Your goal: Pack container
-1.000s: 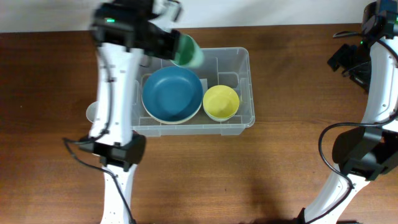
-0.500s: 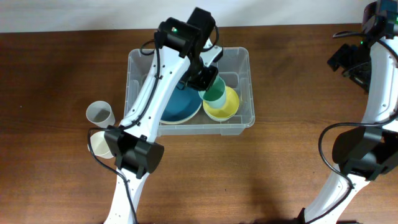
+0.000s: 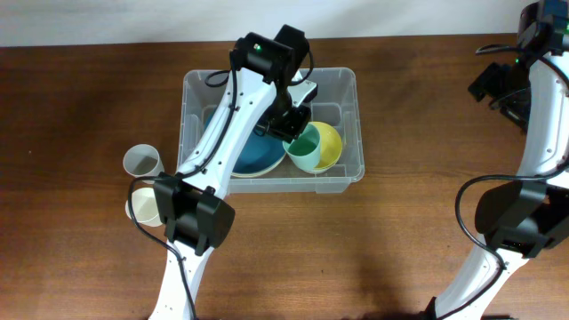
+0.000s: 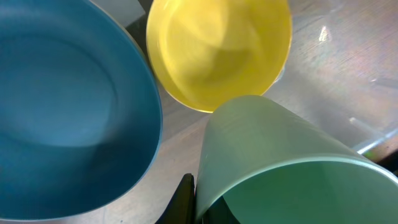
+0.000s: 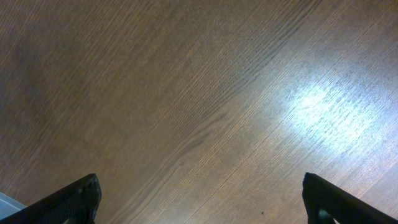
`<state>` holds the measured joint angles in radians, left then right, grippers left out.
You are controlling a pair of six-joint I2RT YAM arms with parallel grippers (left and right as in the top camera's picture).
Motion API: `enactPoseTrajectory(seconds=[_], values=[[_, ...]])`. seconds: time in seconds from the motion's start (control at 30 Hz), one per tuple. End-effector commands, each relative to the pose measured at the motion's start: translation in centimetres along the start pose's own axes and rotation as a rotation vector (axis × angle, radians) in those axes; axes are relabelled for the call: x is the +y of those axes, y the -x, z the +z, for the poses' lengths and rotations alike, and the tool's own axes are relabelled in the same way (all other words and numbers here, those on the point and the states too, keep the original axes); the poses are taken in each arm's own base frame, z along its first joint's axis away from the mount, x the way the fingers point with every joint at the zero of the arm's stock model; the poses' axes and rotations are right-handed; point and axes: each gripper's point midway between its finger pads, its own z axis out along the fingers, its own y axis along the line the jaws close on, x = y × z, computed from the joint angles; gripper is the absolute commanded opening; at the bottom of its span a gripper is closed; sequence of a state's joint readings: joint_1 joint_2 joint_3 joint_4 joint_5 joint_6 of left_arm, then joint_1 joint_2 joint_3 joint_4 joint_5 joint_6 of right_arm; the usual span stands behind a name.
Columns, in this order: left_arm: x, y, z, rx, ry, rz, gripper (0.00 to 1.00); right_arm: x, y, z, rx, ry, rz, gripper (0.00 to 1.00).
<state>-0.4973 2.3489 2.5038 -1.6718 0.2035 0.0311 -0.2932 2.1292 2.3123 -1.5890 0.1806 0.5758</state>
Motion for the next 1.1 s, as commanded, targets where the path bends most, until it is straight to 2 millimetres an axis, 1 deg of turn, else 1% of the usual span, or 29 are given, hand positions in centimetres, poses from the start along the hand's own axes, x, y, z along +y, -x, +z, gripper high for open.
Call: enactPoseTrajectory(seconds=[0.0, 0.5, 0.6, 0.87, 1.0, 1.07], values=[[-0.3, -0.3, 1.3, 0.034, -0.019, 0.014, 0.01, -0.1, 0.0, 0.3, 0.006, -0.007, 0.009, 0.99], [0.3, -0.3, 4.0, 0.060, -0.020, 0.008, 0.01, 0.0, 0.0, 0.3, 0.006, -0.007, 0.008, 0.99], [0.3, -0.2, 4.3, 0.059, -0.020, 0.008, 0.01, 0.0, 0.0, 0.3, 0.006, -0.007, 0.008, 0.99], [0.4, 0.8, 4.4, 0.016, -0.018, 0.017, 0.01, 0.0, 0.0, 0.3, 0.006, -0.007, 0.008, 0.99], [0.4, 1.8, 4.4, -0.024, -0.017, 0.026, 0.01, 0.0, 0.0, 0.3, 0.006, -0.007, 0.008, 0.99], [0.4, 2.7, 4.3, -0.058, -0.015, 0.033, 0.01, 0.0, 0.0, 0.3, 0.005, -0.007, 0.008, 0.99]])
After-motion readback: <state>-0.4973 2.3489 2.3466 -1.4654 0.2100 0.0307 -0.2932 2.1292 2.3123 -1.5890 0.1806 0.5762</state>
